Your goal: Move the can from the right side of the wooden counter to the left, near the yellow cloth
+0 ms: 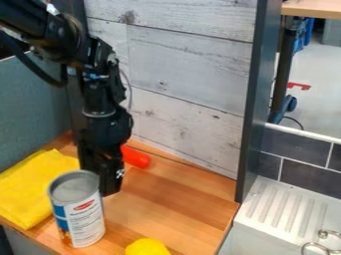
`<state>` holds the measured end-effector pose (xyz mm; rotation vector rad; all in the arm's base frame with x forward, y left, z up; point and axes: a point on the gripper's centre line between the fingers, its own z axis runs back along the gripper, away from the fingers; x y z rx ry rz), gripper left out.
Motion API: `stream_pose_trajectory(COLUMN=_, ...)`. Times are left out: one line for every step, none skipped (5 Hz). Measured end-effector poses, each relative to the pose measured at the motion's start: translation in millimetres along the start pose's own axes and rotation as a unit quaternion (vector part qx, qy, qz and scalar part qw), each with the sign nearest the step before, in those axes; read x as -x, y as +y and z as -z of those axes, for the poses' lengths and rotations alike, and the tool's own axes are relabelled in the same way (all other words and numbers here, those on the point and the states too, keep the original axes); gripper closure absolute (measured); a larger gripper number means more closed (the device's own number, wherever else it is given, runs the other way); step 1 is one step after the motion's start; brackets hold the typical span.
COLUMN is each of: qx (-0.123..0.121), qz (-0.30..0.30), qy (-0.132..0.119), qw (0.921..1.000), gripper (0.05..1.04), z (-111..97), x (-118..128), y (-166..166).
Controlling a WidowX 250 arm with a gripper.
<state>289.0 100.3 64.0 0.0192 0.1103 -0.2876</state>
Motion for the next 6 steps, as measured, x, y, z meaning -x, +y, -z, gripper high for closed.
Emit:
stream_pose_trajectory(qx=-0.008, qz=-0.022, qy=0.033, qw=0.9992, gripper=0.084, z=-4.2, x=12.6, y=3.5)
stream_pose_trajectory(qx=-0.005, qz=-0.021, qy=0.015, qw=0.9996, gripper=0.084, z=-19.0, x=5.4, y=5.6)
stream_pose_trajectory(qx=-0.013, qz=-0.007, qy=-0.021, qw=0.9997, gripper=0.084, z=-41.3, x=-13.0, y=-1.4)
stream_pose_trajectory(qx=-0.005, qz=-0.003, qy=-0.069, qw=0.9976, gripper=0.084, z=-67.6, x=-35.5, y=-9.2)
stream_pose_trajectory(qx=-0.017, qz=-0.053, qy=-0.063, qw=0.9964, gripper=0.084, z=-79.9, x=-34.6, y=-2.9)
stream_pose_trajectory(qx=-0.023, qz=-0.102, qy=-0.031, qw=0.994, gripper=0.084, z=-85.7, x=-25.0, y=-0.2)
